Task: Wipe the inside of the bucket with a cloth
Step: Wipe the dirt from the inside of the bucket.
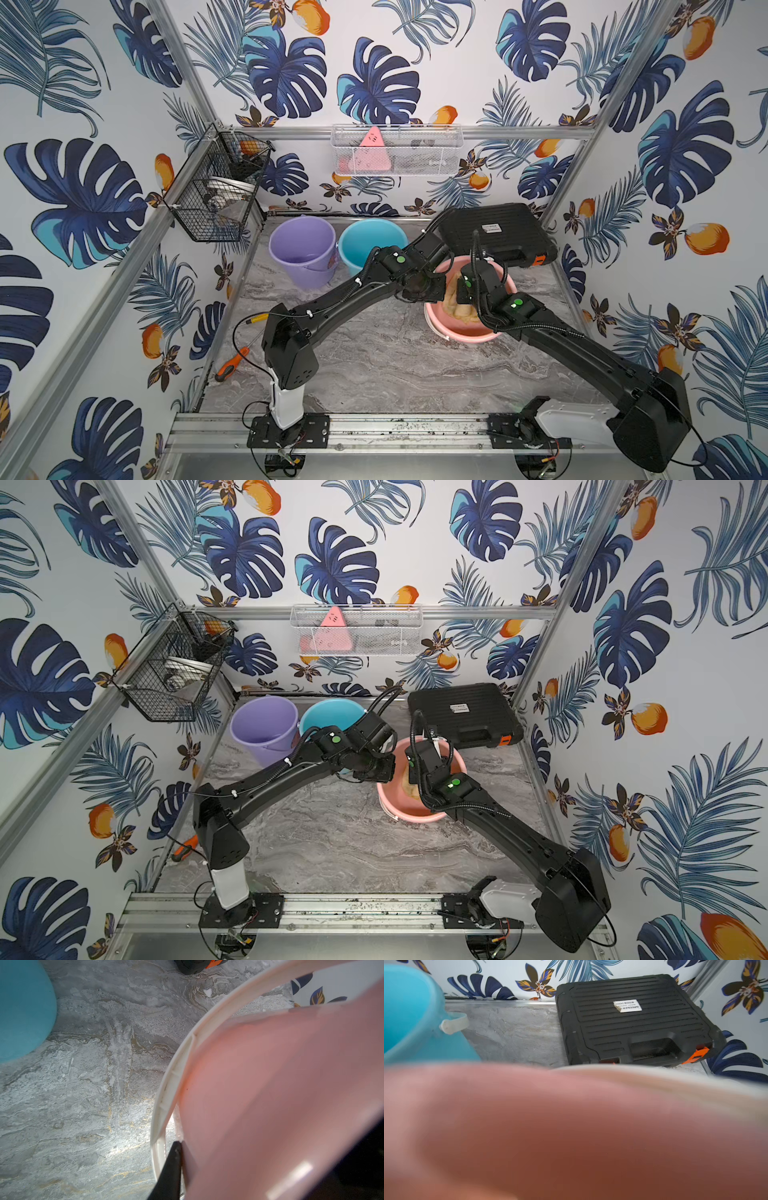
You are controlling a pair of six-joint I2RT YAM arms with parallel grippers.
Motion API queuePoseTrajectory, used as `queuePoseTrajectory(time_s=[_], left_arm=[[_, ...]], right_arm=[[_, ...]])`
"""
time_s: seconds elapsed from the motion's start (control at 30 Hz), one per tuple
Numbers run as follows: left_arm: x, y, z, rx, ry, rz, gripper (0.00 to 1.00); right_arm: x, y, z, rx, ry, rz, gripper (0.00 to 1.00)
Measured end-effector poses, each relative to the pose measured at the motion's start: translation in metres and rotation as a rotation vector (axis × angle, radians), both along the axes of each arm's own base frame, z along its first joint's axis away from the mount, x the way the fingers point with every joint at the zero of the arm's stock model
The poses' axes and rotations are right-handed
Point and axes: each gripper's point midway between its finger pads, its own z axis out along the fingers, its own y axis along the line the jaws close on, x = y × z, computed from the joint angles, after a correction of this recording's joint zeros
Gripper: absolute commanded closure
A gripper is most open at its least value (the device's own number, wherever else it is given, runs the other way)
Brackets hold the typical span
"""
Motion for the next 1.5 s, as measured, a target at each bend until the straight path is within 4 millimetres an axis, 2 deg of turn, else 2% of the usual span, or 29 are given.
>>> queuePoseTrajectory(time_s=[0.23, 0.37, 0.47, 0.57, 0.73, 0.87, 1.1, 1.3, 1.5], left_arm=[[0.0, 0.002, -0.008, 0.019, 0.028, 0.006, 1.0], [0.0, 0.011, -0.012, 0.041, 0.053, 0.037, 1.0], [0.002, 0.018, -0.016, 0.062, 0.074, 0.05, 1.0], [0.006, 0.026, -0.016, 0.081, 0.076, 0.066, 1.0], [0.021, 0.037, -0.023, 0.126, 0.052, 0.086, 1.0], [0.028, 0.041, -0.023, 0.148, 0.018, 0.102, 1.0], [0.034, 0.036, -0.02, 0.172, -0.034, 0.1, 1.0], [0.029, 0.032, -0.02, 0.2, -0.087, 0.09, 1.0], [0.04, 0.054, -0.017, 0.28, -0.189, 0.163, 1.0]], right_arm=[[0.008, 0.017, -0.014, -0.028, 0.069, 0.069, 1.0], [0.012, 0.029, -0.027, -0.035, 0.114, 0.118, 1.0], [0.014, 0.031, -0.036, -0.048, 0.136, 0.126, 1.0], [0.017, 0.023, -0.035, -0.086, 0.129, 0.086, 1.0], [0.024, -0.002, -0.035, -0.201, 0.138, -0.048, 1.0], [0.025, -0.012, -0.032, -0.231, 0.155, -0.13, 1.0], [0.0, -0.027, -0.031, -0.157, 0.173, -0.188, 1.0], [-0.025, -0.016, -0.029, 0.019, 0.214, -0.137, 1.0], [-0.05, -0.014, -0.023, 0.104, 0.296, -0.107, 1.0]])
